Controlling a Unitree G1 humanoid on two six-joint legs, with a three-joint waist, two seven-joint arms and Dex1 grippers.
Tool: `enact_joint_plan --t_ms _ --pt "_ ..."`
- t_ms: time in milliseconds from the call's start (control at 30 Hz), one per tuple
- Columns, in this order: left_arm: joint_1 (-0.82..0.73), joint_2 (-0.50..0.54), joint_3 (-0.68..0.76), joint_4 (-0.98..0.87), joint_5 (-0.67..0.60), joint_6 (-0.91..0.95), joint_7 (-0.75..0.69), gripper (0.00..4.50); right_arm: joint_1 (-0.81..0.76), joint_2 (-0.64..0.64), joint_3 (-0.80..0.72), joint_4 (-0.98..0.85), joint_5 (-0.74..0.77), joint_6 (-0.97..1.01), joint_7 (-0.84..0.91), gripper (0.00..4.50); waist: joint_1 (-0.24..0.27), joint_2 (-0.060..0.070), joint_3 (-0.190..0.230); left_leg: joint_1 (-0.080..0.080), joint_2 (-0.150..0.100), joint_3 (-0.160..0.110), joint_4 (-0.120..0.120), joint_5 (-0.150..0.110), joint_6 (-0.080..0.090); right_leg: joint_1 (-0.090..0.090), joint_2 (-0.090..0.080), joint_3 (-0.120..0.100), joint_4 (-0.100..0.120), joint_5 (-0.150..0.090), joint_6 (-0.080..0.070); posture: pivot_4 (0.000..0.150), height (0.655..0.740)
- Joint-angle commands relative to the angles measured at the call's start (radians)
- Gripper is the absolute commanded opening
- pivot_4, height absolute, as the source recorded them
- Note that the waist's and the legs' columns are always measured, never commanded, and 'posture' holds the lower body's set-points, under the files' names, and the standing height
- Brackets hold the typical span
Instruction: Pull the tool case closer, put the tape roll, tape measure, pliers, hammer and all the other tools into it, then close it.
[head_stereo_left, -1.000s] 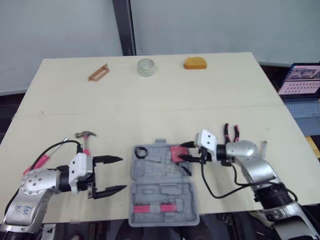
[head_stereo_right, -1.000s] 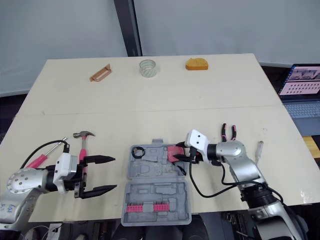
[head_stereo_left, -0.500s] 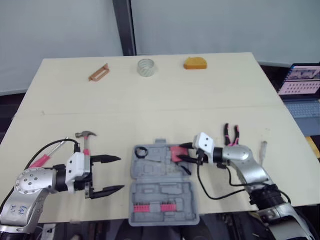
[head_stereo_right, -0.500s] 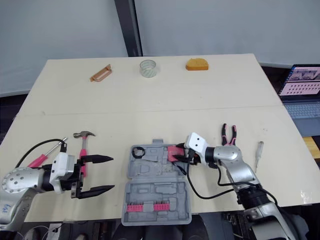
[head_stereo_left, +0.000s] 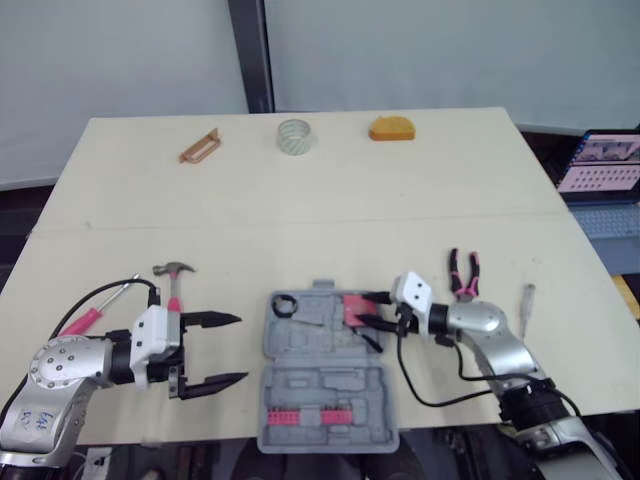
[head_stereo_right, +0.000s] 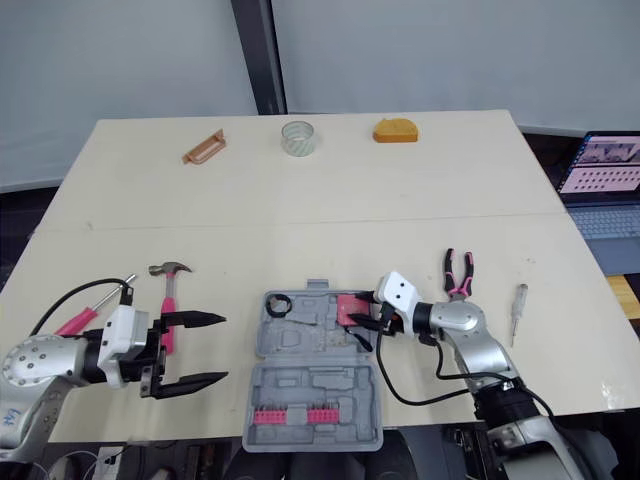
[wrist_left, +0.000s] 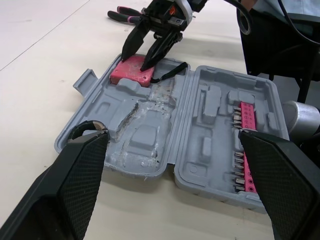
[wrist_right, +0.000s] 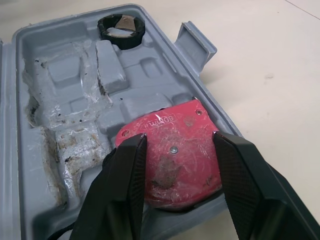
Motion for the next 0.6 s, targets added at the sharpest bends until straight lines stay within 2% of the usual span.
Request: enact_joint_plan --t_ms 33,200,333,467,600 --pt "0.002 0.009 0.023 -0.020 -0.016 0.000 -0.003 4.50 0.027 0.003 0.015 0.043 -0.018 0.014 0.000 2.22 0.000 0.000 0.000 0.000 0.000 0.000 0.000 0.000 0.000 0.000 0.000 0.000 0.000 0.000 0.000 0.150 0.7400" --pt "-0.001 -0.009 0.040 -0.031 -0.040 0.040 0.043 4.50 -0.002 0.018 -0.022 -0.047 0.016 0.024 -0.024 2.22 0.000 0.000 0.000 0.000 0.000 0.000 0.000 0.000 0.000 0.000 0.000 0.000 0.000 0.000 0.000 0.150 0.7400" --pt "0.006 -0.009 0.081 -0.067 -0.104 0.161 0.113 4.50 -0.006 0.012 -0.073 -0.315 0.102 0.226 -0.076 2.22 0.000 0.001 0.001 -0.002 0.000 0.000 0.000 0.000 0.000 -0.002 0.000 0.000 0.001 0.000 0.000 0.150 0.7400" --pt "0.105 0.002 0.156 -0.125 -0.101 0.212 0.156 4.50 0.141 -0.078 -0.135 -0.646 0.192 0.439 -0.108 2.22 0.004 0.001 0.001 -0.002 0.000 0.000 -0.001 0.000 0.000 -0.002 0.000 0.000 0.000 0.000 0.000 0.150 0.7400" --pt "0.242 -0.006 0.226 -0.162 -0.113 0.233 0.151 4.50 0.334 -0.157 -0.207 -0.838 0.248 0.558 -0.146 2.22 0.026 0.001 0.001 -0.003 0.000 0.000 -0.001 -0.001 0.000 -0.001 0.000 0.000 -0.003 0.000 0.000 0.150 0.7400"
